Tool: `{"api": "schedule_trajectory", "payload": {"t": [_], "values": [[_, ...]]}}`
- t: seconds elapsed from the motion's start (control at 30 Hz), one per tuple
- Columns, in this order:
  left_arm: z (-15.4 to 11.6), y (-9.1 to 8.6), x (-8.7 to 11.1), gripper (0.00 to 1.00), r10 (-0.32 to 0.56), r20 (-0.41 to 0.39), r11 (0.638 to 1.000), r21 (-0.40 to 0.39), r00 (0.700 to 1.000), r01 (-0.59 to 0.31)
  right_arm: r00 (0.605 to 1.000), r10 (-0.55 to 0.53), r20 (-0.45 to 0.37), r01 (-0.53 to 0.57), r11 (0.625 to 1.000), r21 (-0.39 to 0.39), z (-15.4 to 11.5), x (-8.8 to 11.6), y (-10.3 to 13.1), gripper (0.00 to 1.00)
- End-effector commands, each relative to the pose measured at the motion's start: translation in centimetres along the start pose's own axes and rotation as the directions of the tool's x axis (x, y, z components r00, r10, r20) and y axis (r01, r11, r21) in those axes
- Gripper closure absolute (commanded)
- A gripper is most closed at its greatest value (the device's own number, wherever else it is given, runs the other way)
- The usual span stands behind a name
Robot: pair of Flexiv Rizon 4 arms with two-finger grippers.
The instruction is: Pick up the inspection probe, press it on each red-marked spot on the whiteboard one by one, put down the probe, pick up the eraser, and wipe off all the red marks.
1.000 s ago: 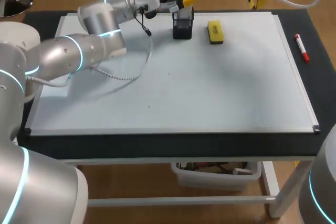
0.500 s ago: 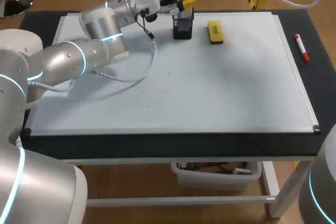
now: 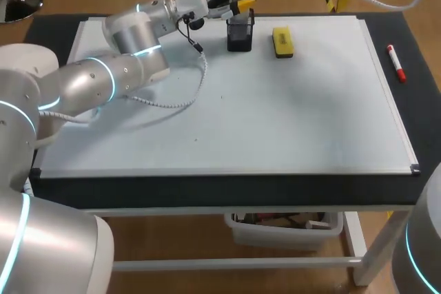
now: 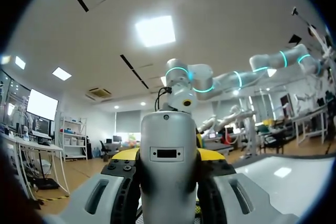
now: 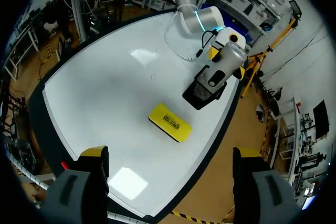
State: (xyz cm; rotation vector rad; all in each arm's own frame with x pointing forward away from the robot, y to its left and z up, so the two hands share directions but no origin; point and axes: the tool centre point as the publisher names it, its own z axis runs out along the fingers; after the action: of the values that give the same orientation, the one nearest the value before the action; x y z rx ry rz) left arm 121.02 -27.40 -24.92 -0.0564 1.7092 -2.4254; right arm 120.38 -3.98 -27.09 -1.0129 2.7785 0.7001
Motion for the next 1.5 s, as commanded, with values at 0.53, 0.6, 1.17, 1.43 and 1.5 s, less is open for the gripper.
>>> {"api": "schedule_trajectory", "payload": {"t": [0.53, 0.6, 1.17, 1.43, 1.5], "values": [[0.5, 0.9, -1.0, 0.0, -0.022, -0.46, 1.0, -0.029, 0.888, 0.01, 1.0, -0.001, -0.006, 0.001, 1.0, 0.005, -0.2, 0.0, 0.1, 0.0], [0.4, 0.7, -1.0, 0.0, -0.018, -0.46, 0.999, -0.039, 0.888, 0.0, 1.0, -0.001, -0.006, 0.001, 1.0, 0.005, -0.2, 0.0, 0.1, 0.0], [-0.3, -2.0, -0.5, 0.0, 0.055, -0.344, 0.933, -0.318, 0.937, -0.171, 1.0, -0.001, -0.006, 0.001, 1.0, 0.005, -0.2, 0.0, 0.1, 0.0], [-1.9, -3.5, 0.1, 0.0, 0.146, -0.219, 0.841, -0.486, 0.965, -0.238, 1.0, -0.001, -0.006, 0.001, 1.0, 0.005, -0.2, 0.0, 0.1, 0.0], [-2.4, -4.1, 0.3, 0.0, 0.172, -0.19, 0.824, -0.51, 0.966, -0.247, 1.0, -0.001, -0.006, 0.001, 1.0, 0.005, -0.2, 0.0, 0.1, 0.0]]}}
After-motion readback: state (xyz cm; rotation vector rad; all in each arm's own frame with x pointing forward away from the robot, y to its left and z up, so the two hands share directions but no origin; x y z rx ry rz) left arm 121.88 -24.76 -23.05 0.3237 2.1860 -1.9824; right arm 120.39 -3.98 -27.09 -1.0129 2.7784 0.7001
